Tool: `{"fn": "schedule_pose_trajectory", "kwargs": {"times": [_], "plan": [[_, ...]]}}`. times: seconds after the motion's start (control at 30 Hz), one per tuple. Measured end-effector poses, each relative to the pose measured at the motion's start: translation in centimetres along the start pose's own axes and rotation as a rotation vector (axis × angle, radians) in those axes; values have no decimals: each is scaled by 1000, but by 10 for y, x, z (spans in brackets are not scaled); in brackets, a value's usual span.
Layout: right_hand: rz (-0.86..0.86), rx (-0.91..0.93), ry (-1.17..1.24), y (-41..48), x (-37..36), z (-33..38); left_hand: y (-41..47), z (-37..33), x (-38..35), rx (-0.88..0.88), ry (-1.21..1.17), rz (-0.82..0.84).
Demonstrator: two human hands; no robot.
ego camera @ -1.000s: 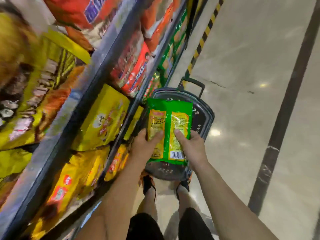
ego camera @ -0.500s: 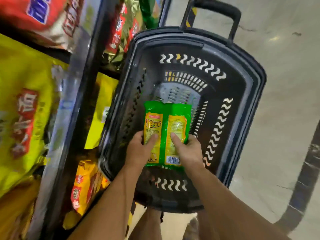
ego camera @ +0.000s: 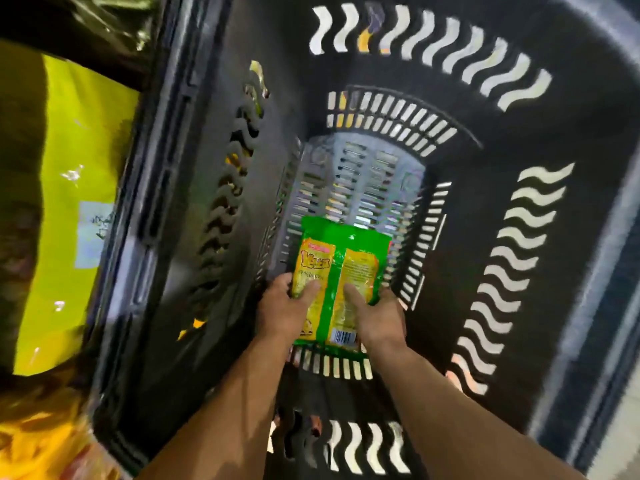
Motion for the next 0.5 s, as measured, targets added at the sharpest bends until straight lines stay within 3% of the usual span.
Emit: {"fn": "schedule_pose_trajectory", "kwargs": {"times": [0.27,0.4,0.5], "plan": [[5,-18,-112,-17,16,9,-15,-10,9,29,17,13],[57,96,-417,-49,32,36,-52,-28,31,22,201,53],[137,278,-776,-92,42,65,-94,-51,52,-64,477,68]]}}
Point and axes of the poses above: each hand's wrist, its own y-axis towards the middle knuckle, its own x-axis out of the back of the hand, z = x × y, the point moved 7 cm from there along y, towards the middle knuckle, and after that the axes turned 13 degrees about y, right-handed, at the moved point
